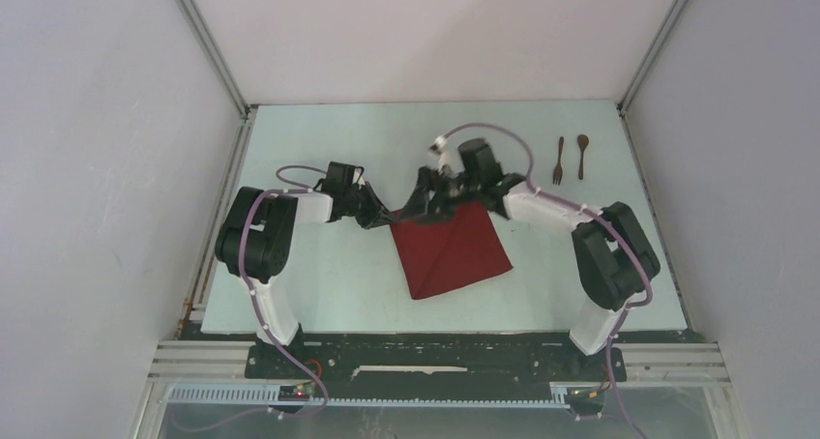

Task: Fold the napkin into a case and place the utensils inside
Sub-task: Smooth out the upper triangle-folded napkin at the center of the board.

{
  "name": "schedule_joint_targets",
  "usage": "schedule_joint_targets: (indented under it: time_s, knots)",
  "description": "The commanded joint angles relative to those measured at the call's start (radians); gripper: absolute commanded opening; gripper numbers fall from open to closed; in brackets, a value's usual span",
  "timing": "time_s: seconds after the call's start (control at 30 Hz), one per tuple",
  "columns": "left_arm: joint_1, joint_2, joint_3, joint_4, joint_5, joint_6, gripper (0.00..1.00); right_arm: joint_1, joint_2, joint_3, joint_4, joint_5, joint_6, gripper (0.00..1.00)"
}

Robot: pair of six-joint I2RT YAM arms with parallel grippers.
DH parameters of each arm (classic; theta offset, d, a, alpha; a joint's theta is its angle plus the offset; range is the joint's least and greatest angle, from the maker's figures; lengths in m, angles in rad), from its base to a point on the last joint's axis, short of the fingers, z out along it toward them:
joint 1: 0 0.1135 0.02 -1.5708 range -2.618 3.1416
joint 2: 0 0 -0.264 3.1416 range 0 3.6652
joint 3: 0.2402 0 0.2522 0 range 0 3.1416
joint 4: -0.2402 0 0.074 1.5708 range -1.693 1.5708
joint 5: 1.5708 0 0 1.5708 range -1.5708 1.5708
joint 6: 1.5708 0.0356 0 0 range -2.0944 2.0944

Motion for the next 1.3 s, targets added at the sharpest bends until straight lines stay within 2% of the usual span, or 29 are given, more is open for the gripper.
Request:
schedule_joint_targets:
  time_s: [0.0, 0.13, 0.33, 0.4, 0.57, 0.9, 1.0, 1.07, 1.17, 1.23, 1.27]
  knots:
    - [0.005, 0.041, -0.017, 0.006, -0.068, 0.003, 0.01, 0.11, 0.034, -0.18, 0.316, -0.097, 0.217, 0.89]
    - [0.004, 0.041, -0.028, 0.01, -0.077, 0.003, 0.01, 0.176, 0.086, -0.293, 0.583, -0.163, 0.373, 0.88]
    - [0.005, 0.04, -0.036, 0.017, -0.082, 0.0, 0.0, 0.2, 0.194, -0.461, 0.849, -0.171, 0.465, 0.86]
    - [0.005, 0.039, -0.038, 0.017, -0.08, 0.0, 0.0, 0.197, 0.166, -0.474, 0.82, -0.178, 0.446, 0.85]
    - [0.005, 0.035, -0.038, 0.017, -0.082, 0.0, 0.0, 0.211, -0.012, -0.431, 0.528, -0.118, 0.288, 0.88]
    - [0.004, 0.044, -0.036, 0.02, -0.078, 0.0, 0.0, 0.28, 0.105, -0.43, 0.542, -0.062, 0.279, 0.85]
    - [0.005, 0.043, -0.03, 0.018, -0.067, -0.002, 0.0, 0.297, 0.01, -0.414, 0.353, 0.007, 0.197, 0.84]
    - [0.004, 0.039, -0.024, 0.018, -0.057, -0.006, 0.0, 0.317, -0.081, -0.339, 0.082, 0.107, 0.098, 0.84]
    - [0.004, 0.03, -0.011, 0.01, -0.042, -0.006, 0.01, 0.387, -0.163, -0.157, -0.365, 0.39, -0.036, 0.84]
    - [0.004, 0.018, -0.006, 0.003, -0.033, -0.007, 0.01, 0.436, -0.147, -0.013, -0.635, 0.589, -0.048, 0.83]
    - [0.004, 0.012, -0.006, 0.003, -0.03, -0.01, 0.02, 0.457, -0.12, 0.051, -0.77, 0.692, -0.034, 0.9]
